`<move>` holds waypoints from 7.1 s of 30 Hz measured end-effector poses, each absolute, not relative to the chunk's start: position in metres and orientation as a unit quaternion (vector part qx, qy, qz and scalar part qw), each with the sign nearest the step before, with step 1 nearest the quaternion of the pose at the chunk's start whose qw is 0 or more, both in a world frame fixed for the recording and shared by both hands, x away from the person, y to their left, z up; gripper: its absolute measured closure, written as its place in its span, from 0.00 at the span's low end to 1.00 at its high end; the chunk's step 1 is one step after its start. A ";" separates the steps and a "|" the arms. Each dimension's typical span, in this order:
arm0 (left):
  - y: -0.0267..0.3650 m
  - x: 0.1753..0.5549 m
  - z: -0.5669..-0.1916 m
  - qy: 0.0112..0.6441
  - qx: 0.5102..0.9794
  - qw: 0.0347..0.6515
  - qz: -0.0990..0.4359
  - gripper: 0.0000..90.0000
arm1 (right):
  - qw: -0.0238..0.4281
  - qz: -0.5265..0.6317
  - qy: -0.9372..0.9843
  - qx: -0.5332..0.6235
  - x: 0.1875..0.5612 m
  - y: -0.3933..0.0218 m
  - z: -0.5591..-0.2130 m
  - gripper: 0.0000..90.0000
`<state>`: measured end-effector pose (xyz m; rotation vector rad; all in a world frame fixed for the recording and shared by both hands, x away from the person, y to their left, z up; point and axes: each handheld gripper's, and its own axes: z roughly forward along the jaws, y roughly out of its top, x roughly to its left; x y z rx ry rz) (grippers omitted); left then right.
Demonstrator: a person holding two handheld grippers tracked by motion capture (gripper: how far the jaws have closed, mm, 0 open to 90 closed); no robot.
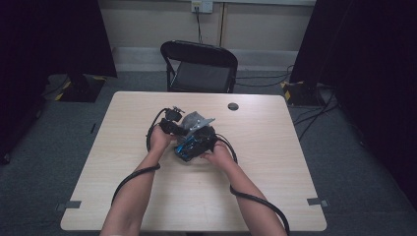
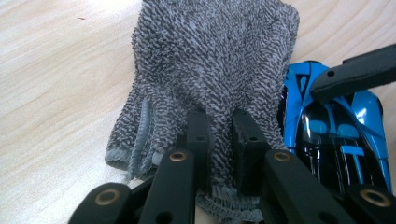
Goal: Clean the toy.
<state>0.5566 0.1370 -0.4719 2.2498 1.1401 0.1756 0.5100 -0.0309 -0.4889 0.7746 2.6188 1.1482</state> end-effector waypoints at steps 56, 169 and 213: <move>0.188 0.505 -0.466 0.398 0.869 0.290 0.046 0.89 | 0.086 0.395 0.875 0.267 0.511 -0.031 -0.490 0.00; 0.153 0.546 -0.459 0.446 0.830 0.320 0.098 0.87 | 0.085 0.395 0.875 0.269 0.511 -0.031 -0.490 0.00; 0.162 0.528 -0.470 0.394 0.869 0.292 0.067 0.88 | 0.085 0.396 0.874 0.268 0.511 -0.031 -0.490 0.00</move>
